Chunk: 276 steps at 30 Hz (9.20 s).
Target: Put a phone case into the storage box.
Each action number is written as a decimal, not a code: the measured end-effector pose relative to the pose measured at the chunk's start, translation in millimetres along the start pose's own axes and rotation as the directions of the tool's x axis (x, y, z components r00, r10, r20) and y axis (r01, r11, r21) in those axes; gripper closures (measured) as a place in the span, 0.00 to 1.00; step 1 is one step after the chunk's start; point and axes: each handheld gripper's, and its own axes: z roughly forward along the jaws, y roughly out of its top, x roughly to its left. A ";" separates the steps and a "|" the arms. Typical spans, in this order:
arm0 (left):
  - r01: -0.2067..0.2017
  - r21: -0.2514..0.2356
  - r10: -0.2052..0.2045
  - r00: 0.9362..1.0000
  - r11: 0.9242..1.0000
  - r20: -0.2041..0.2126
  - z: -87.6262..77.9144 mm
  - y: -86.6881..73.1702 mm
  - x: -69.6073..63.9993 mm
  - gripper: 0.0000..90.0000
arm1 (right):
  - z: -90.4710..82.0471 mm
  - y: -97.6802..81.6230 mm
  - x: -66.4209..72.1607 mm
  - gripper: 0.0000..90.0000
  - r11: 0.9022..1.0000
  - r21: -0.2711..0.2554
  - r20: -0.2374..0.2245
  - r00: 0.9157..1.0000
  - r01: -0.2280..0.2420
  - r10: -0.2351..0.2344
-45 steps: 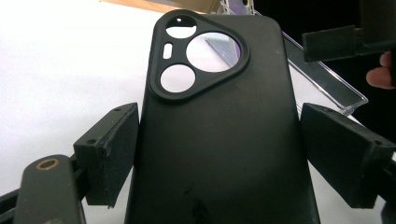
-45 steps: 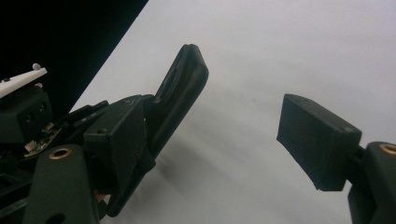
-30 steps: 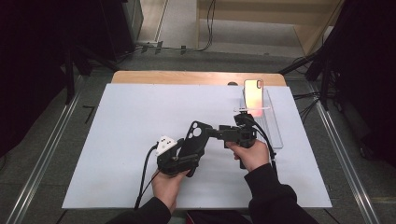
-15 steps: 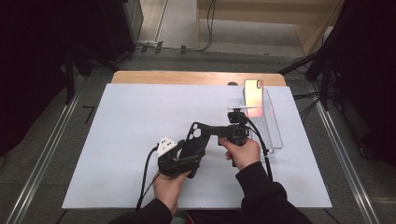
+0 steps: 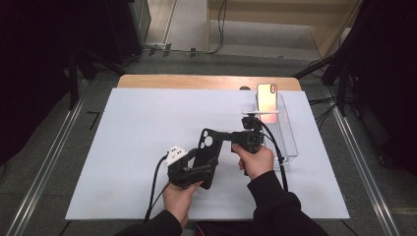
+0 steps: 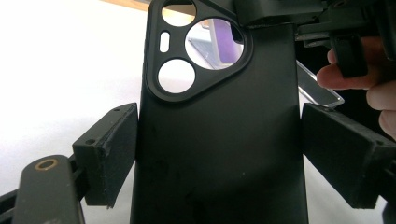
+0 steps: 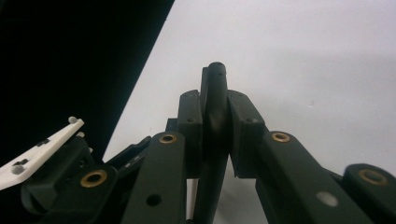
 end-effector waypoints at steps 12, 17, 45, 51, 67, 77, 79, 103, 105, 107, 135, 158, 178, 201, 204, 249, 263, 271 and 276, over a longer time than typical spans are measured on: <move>0.005 -0.007 -0.004 0.999 1.000 0.046 -2.5 6.2 -0.4 0.15 | -6.8 3.4 5.0 0.86 1.000 -0.005 -0.051 0.999 0.008 -0.009; 0.044 0.037 -0.046 0.998 0.998 0.037 -4.7 11.4 5.2 0.15 | -15.1 6.4 7.6 0.86 0.999 -0.032 -0.031 0.999 0.033 -0.034; -0.108 0.358 0.013 0.966 0.928 0.258 -8.1 47.0 18.3 0.17 | -41.2 1.6 20.8 0.86 0.928 -0.045 0.034 0.929 0.369 -0.368; -0.165 0.353 0.054 0.951 0.921 0.304 -15.0 58.0 20.4 0.18 | -46.3 -1.1 23.8 0.86 0.882 -0.044 0.027 0.883 0.469 -0.468; -0.296 0.309 0.161 0.904 0.904 0.396 -27.3 83.7 29.1 0.18 | -54.3 -2.1 14.7 0.86 0.841 -0.003 -0.126 0.834 0.541 -0.537; -0.360 0.296 0.198 0.865 0.885 0.460 -24.5 93.6 25.1 0.18 | -50.1 -4.1 16.2 0.86 0.830 0.011 -0.187 0.817 0.557 -0.546; -0.364 0.291 0.200 0.861 0.884 0.468 -24.6 95.8 24.9 0.18 | -48.6 -4.7 17.0 0.86 0.827 0.020 -0.196 0.813 0.562 -0.548; -0.361 0.266 0.177 0.829 0.894 0.530 -22.1 99.7 24.4 0.35 | -34.5 -9.2 23.6 0.86 0.806 0.041 -0.283 0.780 0.591 -0.558; -0.362 0.270 0.174 0.827 0.892 0.534 -22.1 99.2 24.0 0.38 | -33.8 -9.4 24.1 0.86 0.806 0.041 -0.288 0.779 0.591 -0.556; -0.360 0.269 0.171 0.825 0.893 0.539 -22.6 98.6 23.7 0.43 | -33.1 -9.2 24.0 0.86 0.805 0.039 -0.300 0.775 0.592 -0.555; -0.402 0.316 0.132 0.771 0.860 0.623 -23.5 101.0 25.6 0.86 | -32.0 -6.8 21.3 0.72 0.798 0.028 -0.341 0.756 0.602 -0.559; -0.203 0.383 0.078 0.945 0.901 0.318 -42.4 124.4 31.0 0.85 | -32.7 -20.9 22.7 0.20 0.777 -0.006 -0.085 0.774 0.629 -0.627; -0.103 0.366 0.045 0.985 0.925 0.164 -41.4 127.0 27.2 0.85 | -15.8 -39.6 37.1 0.00 0.791 -0.043 0.134 0.788 0.611 -0.601; -0.071 0.378 0.029 0.993 0.923 0.116 -32.0 119.2 14.5 0.85 | 10.6 -51.2 51.9 0.00 0.831 -0.068 0.290 0.808 0.552 -0.513; -0.066 0.383 0.023 0.993 0.921 0.116 -31.4 117.7 11.9 0.85 | 14.2 -52.0 54.0 0.00 0.829 -0.063 0.295 0.804 0.556 -0.517; -0.143 0.385 0.045 0.967 0.912 0.252 -51.0 123.2 5.5 0.37 | 14.4 -40.4 39.7 0.13 0.834 -0.039 0.297 0.803 0.551 -0.516; -0.319 0.407 0.171 0.918 0.856 0.359 -48.2 100.8 29.1 0.35 | -9.7 -26.6 35.3 0.13 0.805 -0.032 0.136 0.800 0.593 -0.584; -0.389 0.433 0.248 0.905 0.814 0.347 -45.0 79.7 45.2 0.33 | -19.2 -20.6 33.1 0.13 0.805 -0.024 0.091 0.803 0.593 -0.589; -0.374 0.431 0.237 0.910 0.821 0.340 -47.0 70.8 52.9 0.33 | -24.8 -17.4 33.2 0.13 0.810 -0.019 0.073 0.809 0.586 -0.583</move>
